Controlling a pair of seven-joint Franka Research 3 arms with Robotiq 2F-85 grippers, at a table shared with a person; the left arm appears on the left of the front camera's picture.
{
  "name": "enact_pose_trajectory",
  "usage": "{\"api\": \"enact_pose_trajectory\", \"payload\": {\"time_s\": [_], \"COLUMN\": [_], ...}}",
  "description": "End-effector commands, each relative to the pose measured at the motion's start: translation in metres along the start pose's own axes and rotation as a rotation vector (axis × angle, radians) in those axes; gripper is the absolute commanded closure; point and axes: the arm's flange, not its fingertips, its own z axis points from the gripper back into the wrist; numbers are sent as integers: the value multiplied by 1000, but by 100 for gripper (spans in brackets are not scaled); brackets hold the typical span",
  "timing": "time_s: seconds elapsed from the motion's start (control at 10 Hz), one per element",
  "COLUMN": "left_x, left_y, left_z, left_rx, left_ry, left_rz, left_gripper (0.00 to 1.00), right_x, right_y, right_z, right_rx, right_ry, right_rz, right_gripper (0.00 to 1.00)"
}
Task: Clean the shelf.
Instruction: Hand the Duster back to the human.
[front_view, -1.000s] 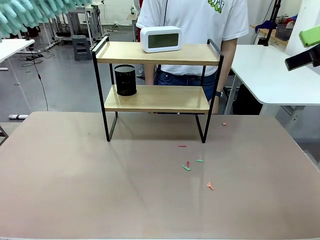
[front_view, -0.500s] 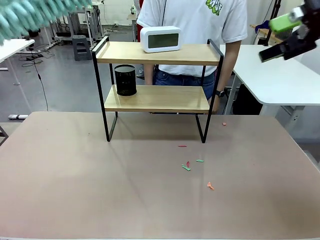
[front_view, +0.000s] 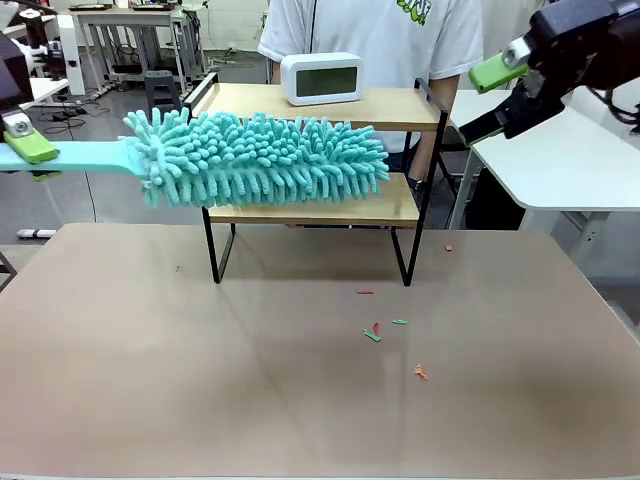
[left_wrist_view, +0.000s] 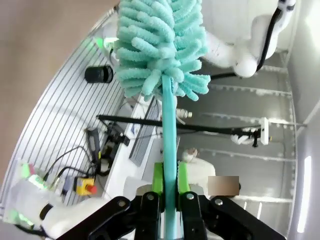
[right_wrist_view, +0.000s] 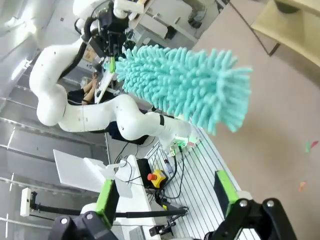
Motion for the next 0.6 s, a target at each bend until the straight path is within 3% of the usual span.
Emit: {"api": "enact_pose_trajectory", "payload": {"time_s": [0.0,0.2,0.5], "left_x": [0,3,6], "left_y": [-7,-14,-16], "left_z": [-8,-17,-33], "left_rx": [-7,-42,-58], "left_ry": [120,220,308], "left_rz": [-107,-166,-183], "left_gripper": [87,87,87], "right_x": [8,21,34], "right_y": [-14,-45,-59], "right_z": [-14,-23,-55], "right_rx": [31,69,125], "right_ry": [69,5,73], "right_rz": [21,-13,-31], "right_gripper": [0,0,0]}}
